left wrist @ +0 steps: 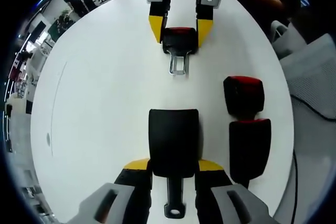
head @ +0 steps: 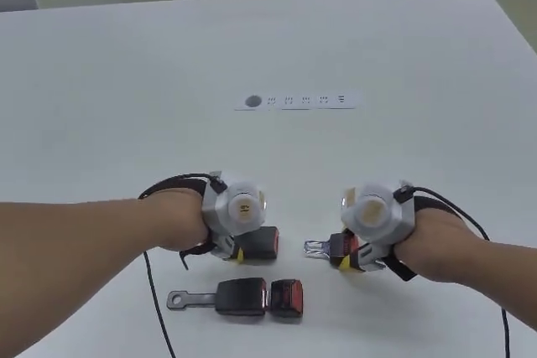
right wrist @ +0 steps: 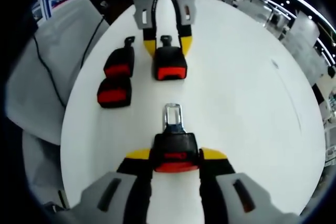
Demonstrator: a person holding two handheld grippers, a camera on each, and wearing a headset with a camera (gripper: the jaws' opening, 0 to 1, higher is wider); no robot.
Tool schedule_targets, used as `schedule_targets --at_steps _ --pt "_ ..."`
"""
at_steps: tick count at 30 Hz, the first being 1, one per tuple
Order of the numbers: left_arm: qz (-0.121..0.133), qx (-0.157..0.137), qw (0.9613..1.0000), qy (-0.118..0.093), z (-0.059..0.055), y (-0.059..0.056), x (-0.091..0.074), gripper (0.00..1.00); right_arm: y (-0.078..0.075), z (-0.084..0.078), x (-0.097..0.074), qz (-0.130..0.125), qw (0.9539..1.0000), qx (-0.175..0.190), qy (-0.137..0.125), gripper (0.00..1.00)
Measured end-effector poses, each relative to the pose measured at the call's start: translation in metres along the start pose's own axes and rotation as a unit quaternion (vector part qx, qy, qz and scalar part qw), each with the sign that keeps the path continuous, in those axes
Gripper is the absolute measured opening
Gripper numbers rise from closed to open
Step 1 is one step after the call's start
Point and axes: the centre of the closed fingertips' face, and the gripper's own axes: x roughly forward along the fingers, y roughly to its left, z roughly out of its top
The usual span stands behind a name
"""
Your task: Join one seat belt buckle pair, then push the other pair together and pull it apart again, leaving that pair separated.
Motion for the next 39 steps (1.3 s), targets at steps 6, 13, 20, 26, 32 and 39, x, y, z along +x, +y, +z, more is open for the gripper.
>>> schedule_targets --at_steps 6,13,20,26,32,39 --pt "0.009 0.008 0.9999 -0.002 0.0 -0.001 0.0 0.31 -0.002 -0.034 -0.018 -0.011 0.9996 0.018 0.018 0.33" --pt "0.009 -0.002 1.0 -0.001 0.0 0.001 0.0 0.31 -0.002 -0.064 -0.033 -0.022 0.9986 0.023 0.041 0.34" --pt "0.018 -0.013 0.9997 -0.002 0.0 0.001 -0.001 0.31 -0.003 -0.083 -0.044 -0.038 0.9973 0.02 0.06 0.34" --pt "0.022 -0.022 0.9995 0.002 -0.008 -0.003 -0.005 0.36 -0.004 -0.086 -0.048 -0.06 0.9962 0.023 0.06 0.39" --pt "0.053 -0.086 0.9938 -0.047 -0.014 0.002 -0.025 0.43 -0.006 -0.085 -0.061 -0.095 0.993 0.056 0.042 0.5" --pt "0.084 -0.131 0.9834 -0.094 -0.022 -0.015 -0.054 0.57 0.005 -0.066 -0.082 -0.128 0.9849 0.113 -0.028 0.59"
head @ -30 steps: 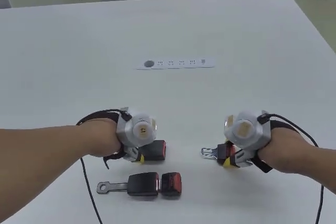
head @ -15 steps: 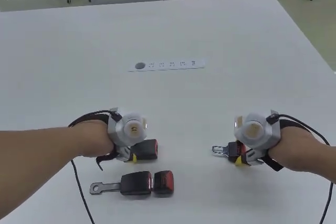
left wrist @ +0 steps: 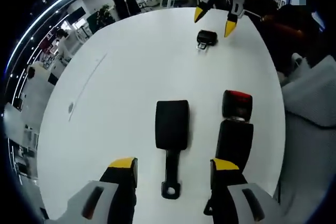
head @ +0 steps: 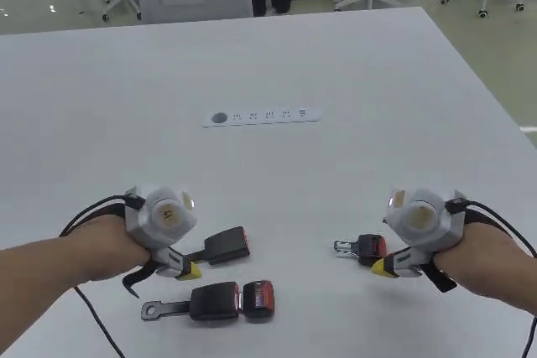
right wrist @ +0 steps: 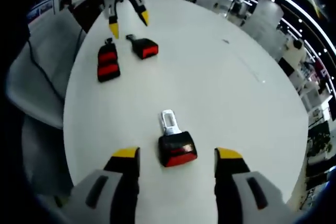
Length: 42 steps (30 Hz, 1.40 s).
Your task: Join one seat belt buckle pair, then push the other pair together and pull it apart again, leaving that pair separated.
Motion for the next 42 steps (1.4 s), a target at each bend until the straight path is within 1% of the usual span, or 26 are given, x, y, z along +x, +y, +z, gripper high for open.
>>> schedule_targets --at_steps 1,3,5,8,9,11,12,13,15,17,19,20,22,23,25,27,28,30,32,33,35,38,40,41,42 --pt "0.004 -0.012 0.9999 -0.011 -0.001 -0.003 -0.007 0.58 0.004 0.002 -0.005 -0.004 0.9999 0.008 -0.01 0.61" --pt "0.008 -0.02 0.9996 -0.02 -0.006 -0.009 -0.018 0.61 0.012 0.006 -0.013 -0.005 0.9993 0.024 -0.028 0.63" --pt "0.01 -0.037 0.9989 -0.027 -0.013 -0.015 -0.027 0.66 0.021 0.006 -0.019 -0.005 0.9988 0.035 -0.035 0.64" --pt "0.013 -0.054 0.9979 -0.032 -0.023 -0.021 -0.034 0.71 0.03 0.005 -0.024 -0.006 0.9977 0.051 -0.045 0.66" --pt "0.018 -0.064 0.9972 -0.034 -0.028 -0.023 -0.038 0.72 0.035 0.005 -0.028 -0.005 0.9969 0.061 -0.049 0.66" --pt "0.024 -0.079 0.9957 -0.042 -0.034 -0.025 -0.042 0.75 0.041 0.006 -0.033 -0.009 0.9958 0.072 -0.056 0.67" --pt "0.027 -0.088 0.9946 -0.047 -0.037 -0.029 -0.046 0.76 0.042 0.006 -0.034 -0.011 0.9953 0.076 -0.059 0.68" --pt "0.03 -0.092 0.9939 -0.054 -0.036 -0.032 -0.051 0.78 0.045 0.006 -0.036 -0.012 0.9947 0.081 -0.062 0.69" --pt "0.034 -0.102 0.9919 -0.067 -0.039 -0.039 -0.059 0.81 0.051 0.005 -0.043 -0.015 0.9936 0.089 -0.068 0.72" --pt "0.034 -0.109 0.9901 -0.08 -0.043 -0.046 -0.068 0.85 0.055 0.005 -0.046 -0.016 0.9919 0.102 -0.074 0.75" --pt "0.037 -0.13 0.9852 -0.106 -0.045 -0.052 -0.077 0.91 0.06 0.004 -0.05 -0.015 0.9909 0.109 -0.078 0.8" --pt "0.038 -0.133 0.9825 -0.124 -0.044 -0.055 -0.083 0.94 0.061 0.005 -0.052 -0.017 0.9898 0.115 -0.083 0.83" --pt "0.041 -0.137 0.9819 -0.124 -0.051 -0.06 -0.088 0.99 0.067 0.006 -0.056 -0.012 0.9869 0.131 -0.093 0.87" --pt "0.042 -0.145 0.9806 -0.126 -0.056 -0.062 -0.091 1.0 0.069 0.007 -0.057 -0.012 0.9856 0.137 -0.098 0.9" --pt "0.052 -0.156 0.9779 -0.129 -0.063 -0.064 -0.095 1.0 0.074 0.007 -0.061 -0.014 0.9855 0.135 -0.102 0.95" --pt "0.062 -0.16 0.9768 -0.128 -0.07 -0.063 -0.098 1.0 0.08 0.008 -0.064 -0.012 0.9851 0.135 -0.105 0.99" --pt "0.068 -0.167 0.9757 -0.125 -0.075 -0.063 -0.1 1.0 0.082 0.008 -0.066 -0.013 0.9848 0.136 -0.108 1.0" --pt "0.068 -0.179 0.9731 -0.128 -0.08 -0.067 -0.102 1.0 0.084 0.007 -0.068 -0.014 0.9843 0.138 -0.109 1.0" --pt "0.068 -0.183 0.9723 -0.129 -0.082 -0.071 -0.104 1.0 0.082 0.005 -0.07 -0.019 0.9821 0.15 -0.112 1.0" --pt "0.068 -0.183 0.9721 -0.13 -0.083 -0.073 -0.104 1.0 0.081 0.005 -0.072 -0.021 0.9799 0.161 -0.116 1.0" --pt "0.068 -0.184 0.9717 -0.132 -0.082 -0.079 -0.106 1.0 0.081 0.004 -0.075 -0.026 0.9788 0.167 -0.116 1.0" --pt "0.068 -0.189 0.9694 -0.141 -0.082 -0.082 -0.107 1.0 0.08 0.004 -0.08 -0.032 0.9772 0.173 -0.118 1.0" --pt "0.067 -0.199 0.9677 -0.14 -0.083 -0.083 -0.106 1.0 0.081 0.004 -0.084 -0.036 0.9752 0.18 -0.124 1.0" --pt "0.066 -0.202 0.9676 -0.137 -0.084 -0.085 -0.106 1.0 0.081 0.004 -0.084 -0.034 0.9714 0.195 -0.131 1.0" --pt "0.067 -0.202 0.9681 -0.133 -0.086 -0.087 -0.104 1.0 0.083 0.005 -0.085 -0.03 0.9667 0.214 -0.137 1.0"
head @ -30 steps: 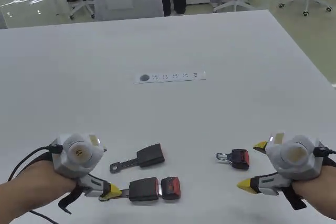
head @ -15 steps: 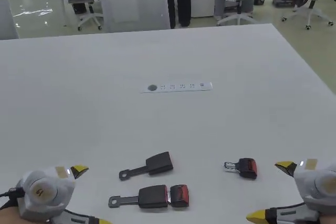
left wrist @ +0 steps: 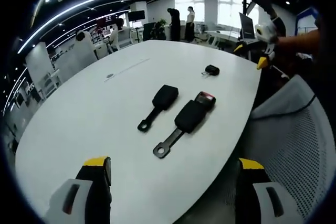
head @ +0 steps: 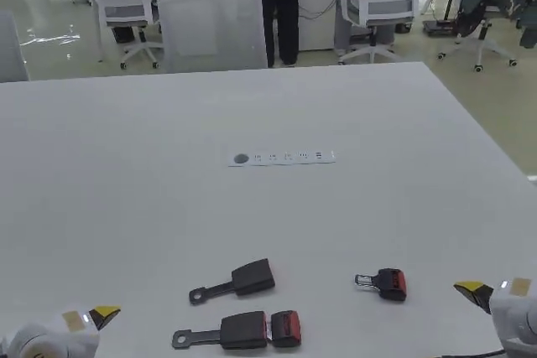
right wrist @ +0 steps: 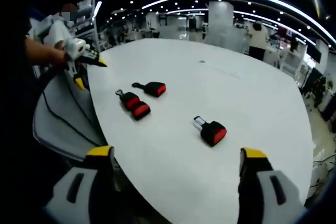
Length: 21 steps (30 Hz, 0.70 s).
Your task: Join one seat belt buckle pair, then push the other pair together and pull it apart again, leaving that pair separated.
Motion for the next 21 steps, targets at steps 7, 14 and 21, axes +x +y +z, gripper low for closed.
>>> schedule_targets --at_steps 7,14,21 --pt "0.006 0.003 0.9999 -0.008 0.006 -0.004 -0.003 1.0 0.0 0.0 -0.005 -0.005 1.0 0.002 -0.001 1.0" --pt "0.009 0.005 0.9997 -0.021 0.017 -0.005 -0.007 1.0 0.007 0.007 -0.003 0.0 0.9997 -0.022 -0.005 1.0" --pt "0.013 0.004 0.9996 -0.024 0.02 -0.004 -0.006 1.0 0.005 0.007 -0.004 0.0 0.9994 -0.035 0.001 1.0"
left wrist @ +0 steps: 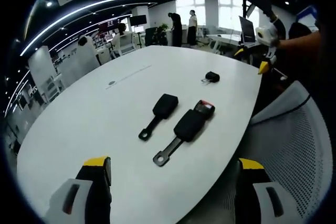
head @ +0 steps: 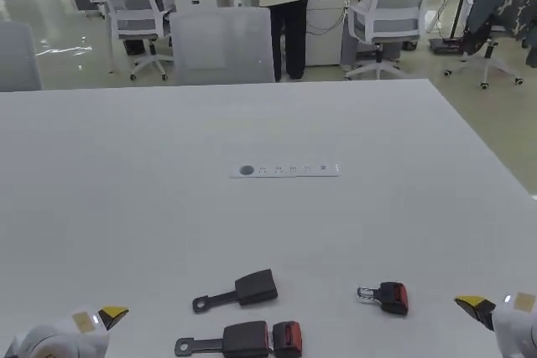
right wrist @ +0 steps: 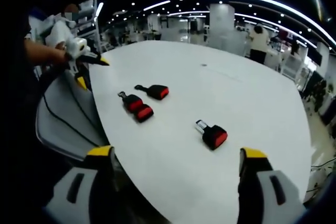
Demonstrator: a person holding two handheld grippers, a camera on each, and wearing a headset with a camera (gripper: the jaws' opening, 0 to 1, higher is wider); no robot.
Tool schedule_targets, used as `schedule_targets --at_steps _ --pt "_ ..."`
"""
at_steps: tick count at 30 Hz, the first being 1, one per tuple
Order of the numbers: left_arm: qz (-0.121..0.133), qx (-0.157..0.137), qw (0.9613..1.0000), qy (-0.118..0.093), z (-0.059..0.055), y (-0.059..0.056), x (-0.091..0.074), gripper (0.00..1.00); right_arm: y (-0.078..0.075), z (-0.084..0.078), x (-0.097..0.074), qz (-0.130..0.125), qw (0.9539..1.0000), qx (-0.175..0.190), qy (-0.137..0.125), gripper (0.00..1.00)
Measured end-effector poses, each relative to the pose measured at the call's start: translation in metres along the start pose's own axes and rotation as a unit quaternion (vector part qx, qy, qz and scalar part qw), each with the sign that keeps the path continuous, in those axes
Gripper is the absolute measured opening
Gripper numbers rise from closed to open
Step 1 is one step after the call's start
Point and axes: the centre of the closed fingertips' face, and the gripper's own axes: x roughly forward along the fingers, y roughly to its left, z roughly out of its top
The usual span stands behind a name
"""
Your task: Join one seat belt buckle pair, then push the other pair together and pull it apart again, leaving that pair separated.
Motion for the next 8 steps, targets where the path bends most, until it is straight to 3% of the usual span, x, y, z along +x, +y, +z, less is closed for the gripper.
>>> schedule_targets --at_steps 4,8 --pt "-0.001 0.005 1.0 0.0 0.001 -0.0038 -0.0001 1.0 -0.005 -0.003 -0.0027 0.0 0.9998 -0.019 0.01 1.0" --pt "-0.001 -0.006 1.0 0.001 -0.0024 -0.0063 0.0 1.0 -0.0073 -0.0027 -0.0029 0.003 0.9999 -0.01 0.01 1.0"
